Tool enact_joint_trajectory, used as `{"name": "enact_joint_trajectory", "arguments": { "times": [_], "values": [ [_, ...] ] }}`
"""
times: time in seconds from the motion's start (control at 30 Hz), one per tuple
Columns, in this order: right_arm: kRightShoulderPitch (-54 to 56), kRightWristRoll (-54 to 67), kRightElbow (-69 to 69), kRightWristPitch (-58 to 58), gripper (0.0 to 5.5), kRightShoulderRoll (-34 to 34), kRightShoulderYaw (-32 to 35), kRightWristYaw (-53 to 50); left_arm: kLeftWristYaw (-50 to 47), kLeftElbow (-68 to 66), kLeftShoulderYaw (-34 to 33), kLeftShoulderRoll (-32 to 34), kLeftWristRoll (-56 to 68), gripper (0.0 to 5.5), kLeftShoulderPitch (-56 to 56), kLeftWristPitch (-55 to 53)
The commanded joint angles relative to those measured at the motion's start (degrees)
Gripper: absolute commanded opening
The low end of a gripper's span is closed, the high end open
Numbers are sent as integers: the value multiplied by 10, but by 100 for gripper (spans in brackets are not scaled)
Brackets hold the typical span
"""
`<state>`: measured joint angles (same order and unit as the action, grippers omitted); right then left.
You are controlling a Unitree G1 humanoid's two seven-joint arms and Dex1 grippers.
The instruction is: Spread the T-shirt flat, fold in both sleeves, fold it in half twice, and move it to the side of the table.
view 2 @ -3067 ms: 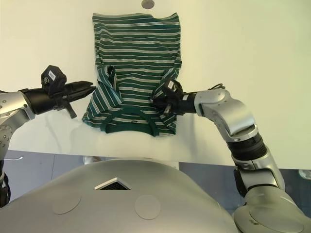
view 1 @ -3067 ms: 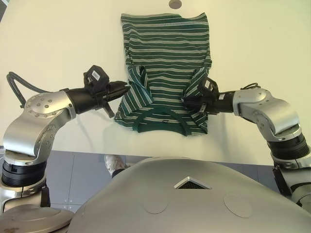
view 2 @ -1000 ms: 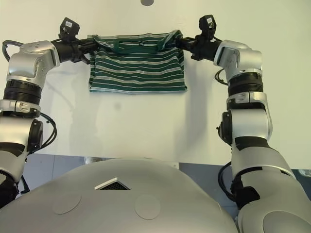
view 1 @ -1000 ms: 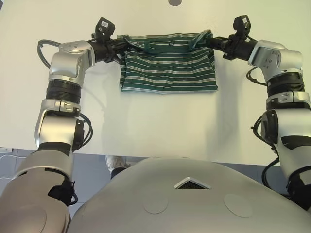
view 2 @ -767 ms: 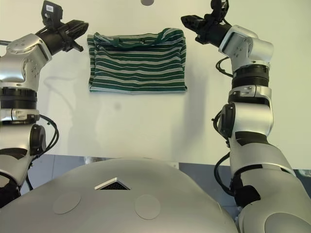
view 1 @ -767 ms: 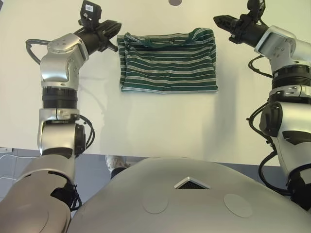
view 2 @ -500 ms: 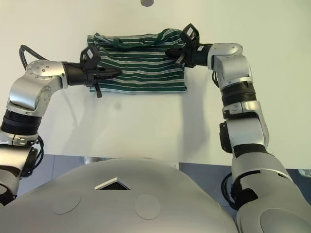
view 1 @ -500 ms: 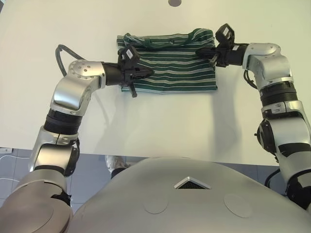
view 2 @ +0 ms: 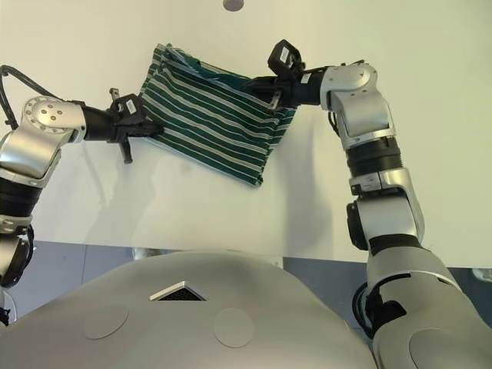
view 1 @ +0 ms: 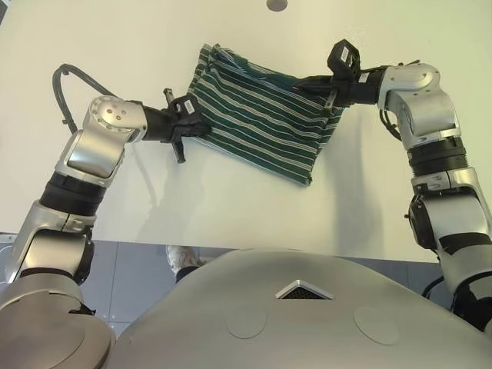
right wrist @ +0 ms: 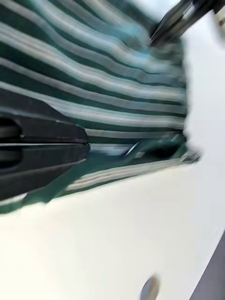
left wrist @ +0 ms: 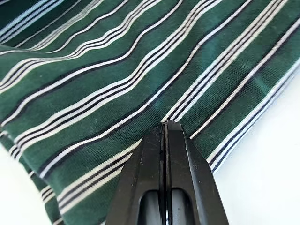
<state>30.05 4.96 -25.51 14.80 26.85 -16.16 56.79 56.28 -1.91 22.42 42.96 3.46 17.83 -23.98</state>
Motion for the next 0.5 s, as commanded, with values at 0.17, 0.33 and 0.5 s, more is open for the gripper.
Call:
{"name": "enact_joint_trajectory", "arguments": {
  "times": [0.17,0.33,0.5],
  "values": [
    [-40,-85,14,-106,0,56,-108,109,-157,-280,36,-74,-168,1,158,135],
    [-91,25,171,-22,0,25,-24,72,-153,-166,-66,-86,-72,1,87,203],
    [-223,24,324,-93,112,117,51,62,-37,71,-136,73,-27,58,-171,301]
  ]
}}
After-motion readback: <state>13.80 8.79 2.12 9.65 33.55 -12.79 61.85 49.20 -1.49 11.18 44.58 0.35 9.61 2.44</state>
